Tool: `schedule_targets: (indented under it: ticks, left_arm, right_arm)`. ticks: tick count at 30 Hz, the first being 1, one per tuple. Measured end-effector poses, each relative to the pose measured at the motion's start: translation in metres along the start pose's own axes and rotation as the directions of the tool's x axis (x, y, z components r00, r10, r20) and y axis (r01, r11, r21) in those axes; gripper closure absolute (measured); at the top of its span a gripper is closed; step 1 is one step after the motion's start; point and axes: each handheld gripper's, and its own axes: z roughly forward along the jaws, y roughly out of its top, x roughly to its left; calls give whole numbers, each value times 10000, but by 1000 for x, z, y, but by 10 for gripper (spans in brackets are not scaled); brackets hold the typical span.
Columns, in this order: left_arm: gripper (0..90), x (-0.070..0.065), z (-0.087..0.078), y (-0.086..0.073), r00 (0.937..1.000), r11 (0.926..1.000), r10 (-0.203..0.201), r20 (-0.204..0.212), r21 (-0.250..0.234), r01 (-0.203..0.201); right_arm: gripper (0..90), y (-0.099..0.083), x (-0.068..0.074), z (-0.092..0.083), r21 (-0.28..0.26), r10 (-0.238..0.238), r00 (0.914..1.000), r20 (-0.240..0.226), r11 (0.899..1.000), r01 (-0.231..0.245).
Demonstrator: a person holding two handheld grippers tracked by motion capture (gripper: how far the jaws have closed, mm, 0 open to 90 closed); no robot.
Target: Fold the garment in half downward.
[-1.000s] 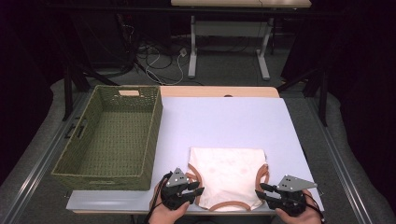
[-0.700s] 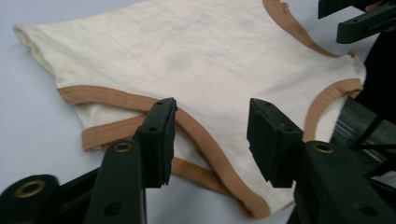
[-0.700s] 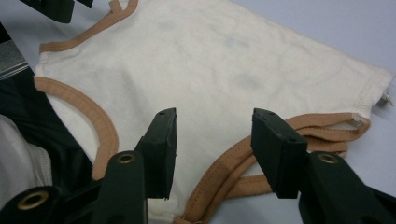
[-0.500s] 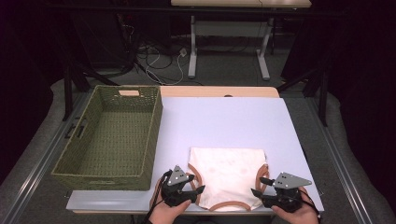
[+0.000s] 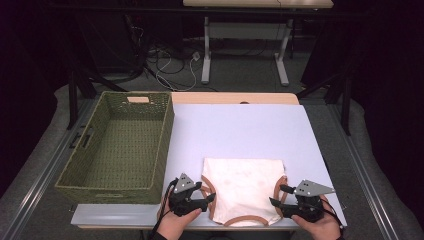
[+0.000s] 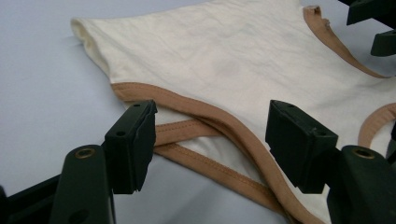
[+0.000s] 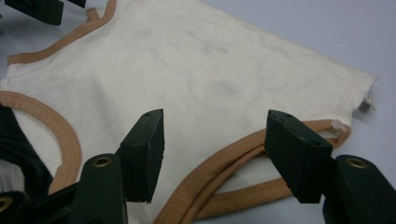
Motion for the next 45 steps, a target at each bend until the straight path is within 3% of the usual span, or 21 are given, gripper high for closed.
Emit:
schedule_targets:
  ticks: [5, 7, 11, 14, 16, 18, 20, 25, 28, 31, 36, 38, 45]
  left_arm:
    - [337, 1, -3, 1, 9995, 10000, -86, -319, -34, 85]
    - [349, 2, -5, 2, 9997, 9999, -59, -220, -106, 56]
    - [356, 2, -8, 4, 9988, 9985, -486, -68, -270, 484]
    - [356, 2, -9, 5, 9967, 9962, -816, 47, -288, 817]
    - [350, -1, -8, 6, 9994, 9994, -249, -257, -242, 243]
    - [322, -3, -8, 10, 9997, 9997, -44, -227, -257, 38]
    - [280, -4, -8, 14, 9994, 9993, -333, -26, -176, 333]
    - [157, -2, -2, 25, 9978, 9978, -658, -89, -71, 657]
    - [139, 0, 1, 29, 9963, 9965, -839, 170, 41, 839]
    - [36, 4, 4, 35, 9944, 9951, -983, 389, 83, 981]
    - [0, 8, 7, 46, 9948, 9954, -941, 388, -142, 947]
    - [0, 11, 11, 50, 9949, 9953, -960, 309, -113, 964]
    - [13, 25, 22, 63, 9969, 9968, -786, -13, -164, 786]
  right_arm:
    - [333, 1, -2, -2, 54, 1, 9995, 314, 10000, -3]
    - [320, 0, -2, 0, 72, -16, 9991, 432, 10000, 13]
    - [294, -1, -3, 3, 409, -15, 9991, 425, 9992, -2]
    - [275, -1, -1, 3, 329, 45, 9983, 582, 9994, -64]
    - [260, 1, -2, 2, 379, 15, 9984, 560, 9993, -36]
    - [238, 3, -3, 2, 307, 209, 9984, 522, 9993, -226]
    - [221, 5, -2, 2, 308, 375, 9977, 560, 9988, -393]
    - [153, 15, -6, 3, 205, 523, 9959, 741, 9983, -540]
    - [139, 18, -9, 3, 174, 698, 9941, 833, 9973, -715]
    - [91, 21, -11, 5, 292, 616, 9949, 802, 9975, -641]
    - [52, 27, -14, 9, 295, 467, 9968, 643, 9984, -486]
    - [47, 31, -15, 11, 234, 600, 9958, 697, 9978, -618]
    - [47, 41, -22, 20, 192, 324, 9942, 1025, 9992, -345]
